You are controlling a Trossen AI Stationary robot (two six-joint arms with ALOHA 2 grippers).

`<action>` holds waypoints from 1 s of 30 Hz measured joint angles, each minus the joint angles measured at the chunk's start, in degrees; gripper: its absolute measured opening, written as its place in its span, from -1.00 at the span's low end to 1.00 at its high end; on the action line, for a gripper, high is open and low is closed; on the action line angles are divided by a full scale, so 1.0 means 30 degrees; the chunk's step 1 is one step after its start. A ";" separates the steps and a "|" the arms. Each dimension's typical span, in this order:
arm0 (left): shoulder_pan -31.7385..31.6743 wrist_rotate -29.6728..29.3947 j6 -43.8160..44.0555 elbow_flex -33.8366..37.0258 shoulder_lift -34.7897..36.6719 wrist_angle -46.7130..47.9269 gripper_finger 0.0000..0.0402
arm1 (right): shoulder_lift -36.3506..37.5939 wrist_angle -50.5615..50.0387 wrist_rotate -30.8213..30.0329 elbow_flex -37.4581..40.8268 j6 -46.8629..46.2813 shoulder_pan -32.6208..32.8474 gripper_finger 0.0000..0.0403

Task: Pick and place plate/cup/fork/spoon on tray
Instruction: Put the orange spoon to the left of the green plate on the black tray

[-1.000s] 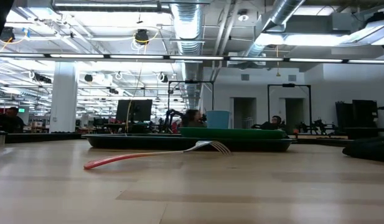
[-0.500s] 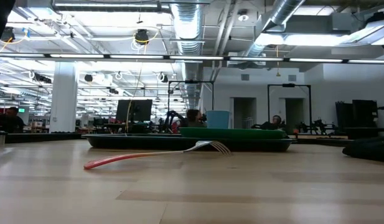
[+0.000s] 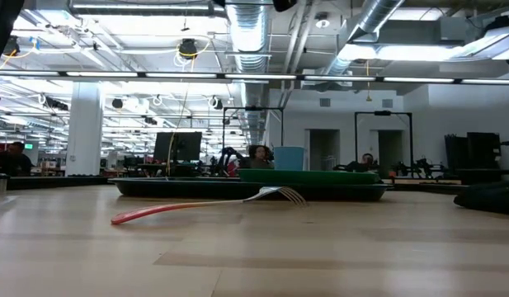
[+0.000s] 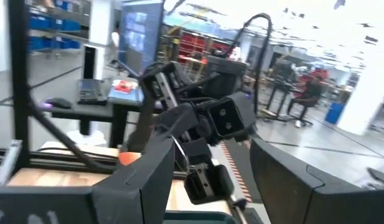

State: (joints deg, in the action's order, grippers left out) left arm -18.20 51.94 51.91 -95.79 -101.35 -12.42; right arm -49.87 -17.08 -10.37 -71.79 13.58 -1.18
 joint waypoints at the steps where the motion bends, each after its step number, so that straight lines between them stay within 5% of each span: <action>1: -0.0152 0.0042 0.0136 0.0000 -0.0003 -0.0280 -0.97 | 0.0000 0.0000 0.0021 0.0000 0.0000 -0.0302 0.17; 20: -0.1049 0.0207 0.2032 0.0000 -0.0005 -0.2056 -0.96 | -0.1860 0.1221 0.6442 -0.0007 -0.0360 -0.4954 0.17; 30: -0.1042 0.0258 0.2172 0.0000 0.0002 -0.2056 -0.96 | -0.1865 0.1739 0.7828 -0.0007 -0.0360 -0.5956 0.17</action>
State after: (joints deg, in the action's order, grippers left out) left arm -21.32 52.71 58.43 -95.79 -101.34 -18.59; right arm -55.46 -11.86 13.11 -71.81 12.50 -19.04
